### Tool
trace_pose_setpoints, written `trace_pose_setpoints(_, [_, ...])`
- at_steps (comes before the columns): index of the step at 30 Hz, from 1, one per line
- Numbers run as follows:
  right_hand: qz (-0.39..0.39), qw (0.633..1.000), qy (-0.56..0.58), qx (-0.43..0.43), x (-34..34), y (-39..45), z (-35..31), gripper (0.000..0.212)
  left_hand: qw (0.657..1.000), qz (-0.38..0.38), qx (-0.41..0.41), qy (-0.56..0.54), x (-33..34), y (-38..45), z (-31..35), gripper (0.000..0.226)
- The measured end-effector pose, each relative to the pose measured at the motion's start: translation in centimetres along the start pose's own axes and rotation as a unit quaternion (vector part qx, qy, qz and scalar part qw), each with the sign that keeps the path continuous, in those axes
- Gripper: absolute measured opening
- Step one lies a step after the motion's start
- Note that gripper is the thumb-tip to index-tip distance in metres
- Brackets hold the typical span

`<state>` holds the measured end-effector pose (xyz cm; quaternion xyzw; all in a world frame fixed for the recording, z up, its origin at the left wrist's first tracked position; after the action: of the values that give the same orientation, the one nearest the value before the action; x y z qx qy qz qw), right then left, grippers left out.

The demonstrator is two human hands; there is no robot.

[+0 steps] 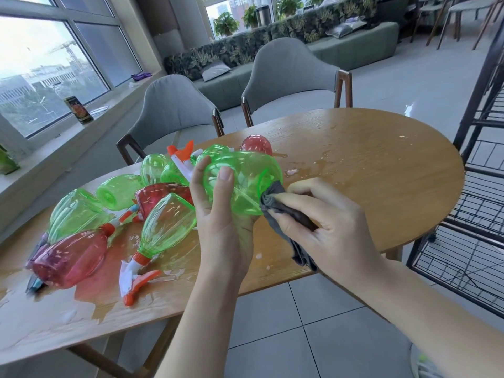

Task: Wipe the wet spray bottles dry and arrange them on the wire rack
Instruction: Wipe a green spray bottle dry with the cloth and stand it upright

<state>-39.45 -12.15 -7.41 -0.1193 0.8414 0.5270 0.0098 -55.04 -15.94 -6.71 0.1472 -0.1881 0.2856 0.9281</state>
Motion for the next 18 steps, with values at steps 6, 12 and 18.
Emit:
trace_pose_setpoints(6, [0.039, 0.998, -0.040, -0.030, -0.6, 1.4, -0.5, 0.018, 0.999, -0.033, -0.002, 0.032, 0.0, -0.6, -0.1, 0.066])
trace_pose_setpoints(12, [0.078, 0.993, -0.064, 0.057, -2.0, 1.7, 2.6, 0.018, 0.998, -0.018, 0.029, 0.055, 0.0, -0.9, 0.6, 0.076])
trace_pose_setpoints(18, [0.095, 0.986, -0.048, 0.129, -4.8, 1.9, 4.7, 0.017, 0.979, -0.048, 0.045, 0.191, -0.8, -0.3, -0.6, 0.076])
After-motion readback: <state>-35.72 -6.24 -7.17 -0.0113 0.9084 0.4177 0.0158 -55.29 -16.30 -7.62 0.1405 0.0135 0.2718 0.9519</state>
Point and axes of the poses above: each hand's wrist, its own y-axis towards the middle knuckle, its own x-axis out of the palm, z = x × y, the point moved 4 cm from there along y, towards the middle knuckle, and after that the axes turned 10 degrees about y, right-handed, at the moved point
